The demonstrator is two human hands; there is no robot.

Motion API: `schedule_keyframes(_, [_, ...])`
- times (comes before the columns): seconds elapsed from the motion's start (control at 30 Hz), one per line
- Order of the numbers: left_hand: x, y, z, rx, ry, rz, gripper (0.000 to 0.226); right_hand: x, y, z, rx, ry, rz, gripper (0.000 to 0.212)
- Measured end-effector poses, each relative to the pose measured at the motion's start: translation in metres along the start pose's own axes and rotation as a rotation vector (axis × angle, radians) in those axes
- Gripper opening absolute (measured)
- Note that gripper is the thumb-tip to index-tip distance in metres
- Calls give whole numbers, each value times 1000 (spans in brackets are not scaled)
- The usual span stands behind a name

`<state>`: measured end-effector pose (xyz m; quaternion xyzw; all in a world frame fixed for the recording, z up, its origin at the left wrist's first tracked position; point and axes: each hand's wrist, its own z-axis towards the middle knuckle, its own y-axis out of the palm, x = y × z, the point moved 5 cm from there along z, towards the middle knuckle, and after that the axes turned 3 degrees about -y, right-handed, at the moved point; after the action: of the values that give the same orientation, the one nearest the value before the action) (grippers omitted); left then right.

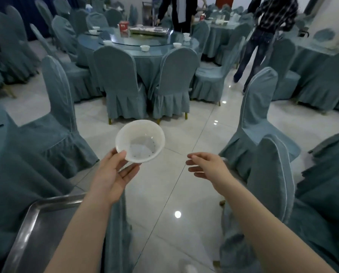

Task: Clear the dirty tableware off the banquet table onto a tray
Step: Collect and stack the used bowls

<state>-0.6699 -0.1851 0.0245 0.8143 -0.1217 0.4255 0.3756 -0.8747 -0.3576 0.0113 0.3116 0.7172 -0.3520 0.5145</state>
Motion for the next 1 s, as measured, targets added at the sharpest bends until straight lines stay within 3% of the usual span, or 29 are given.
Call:
schedule_keyframes(0.17, [3, 56, 85, 69, 57, -32, 35, -34, -51, 113, -38, -64, -49, 15])
schedule_keyframes(0.3, [17, 61, 140, 141, 99, -64, 30, -70, -46, 197, -131, -102, -76, 15])
schedule_keyframes(0.7, [101, -17, 305, 443, 224, -192, 17, -128, 124, 418, -450, -112, -43, 14])
schedule_keyframes(1.0, [184, -89, 363, 738, 323, -312, 15, -186, 261, 540, -665, -146, -143, 12])
